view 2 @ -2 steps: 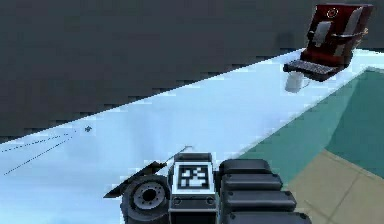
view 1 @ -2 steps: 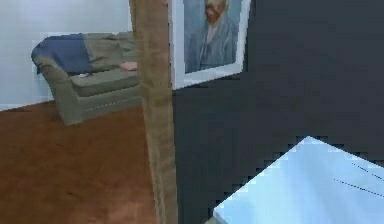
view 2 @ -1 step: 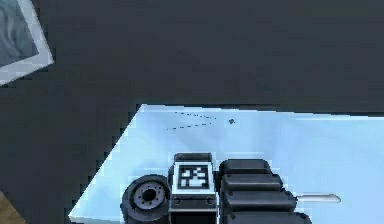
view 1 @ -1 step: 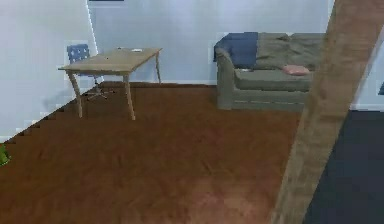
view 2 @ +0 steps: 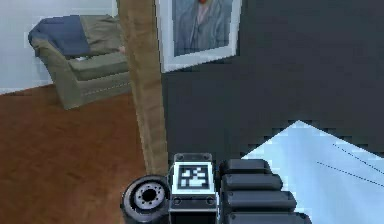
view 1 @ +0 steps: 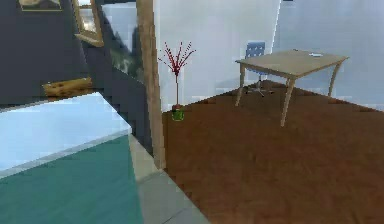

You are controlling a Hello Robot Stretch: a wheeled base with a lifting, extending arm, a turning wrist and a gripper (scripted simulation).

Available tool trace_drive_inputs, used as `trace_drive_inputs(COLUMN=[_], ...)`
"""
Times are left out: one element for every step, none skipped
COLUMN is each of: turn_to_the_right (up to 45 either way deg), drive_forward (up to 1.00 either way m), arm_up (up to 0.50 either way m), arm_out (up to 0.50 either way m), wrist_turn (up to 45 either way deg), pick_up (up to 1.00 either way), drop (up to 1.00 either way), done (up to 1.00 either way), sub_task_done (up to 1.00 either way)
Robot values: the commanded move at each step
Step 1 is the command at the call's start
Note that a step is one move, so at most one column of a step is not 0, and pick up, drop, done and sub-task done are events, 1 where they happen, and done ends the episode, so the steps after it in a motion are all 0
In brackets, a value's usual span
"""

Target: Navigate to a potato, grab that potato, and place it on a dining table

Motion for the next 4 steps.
trace_drive_inputs(turn_to_the_right=[-36.0,0.0,45.0,33.0], drive_forward=[0.00,0.05,0.00,0.00], arm_up=[0.00,0.00,0.00,0.00], arm_out=[0.00,0.00,0.00,0.00], wrist_turn=[0.0,0.0,0.0,0.0], pick_up=[0.00,0.00,0.00,0.00], drop=[0.00,0.00,0.00,0.00], done=[0.00,0.00,0.00,0.00], sub_task_done=[0.00,0.00,0.00,0.00])
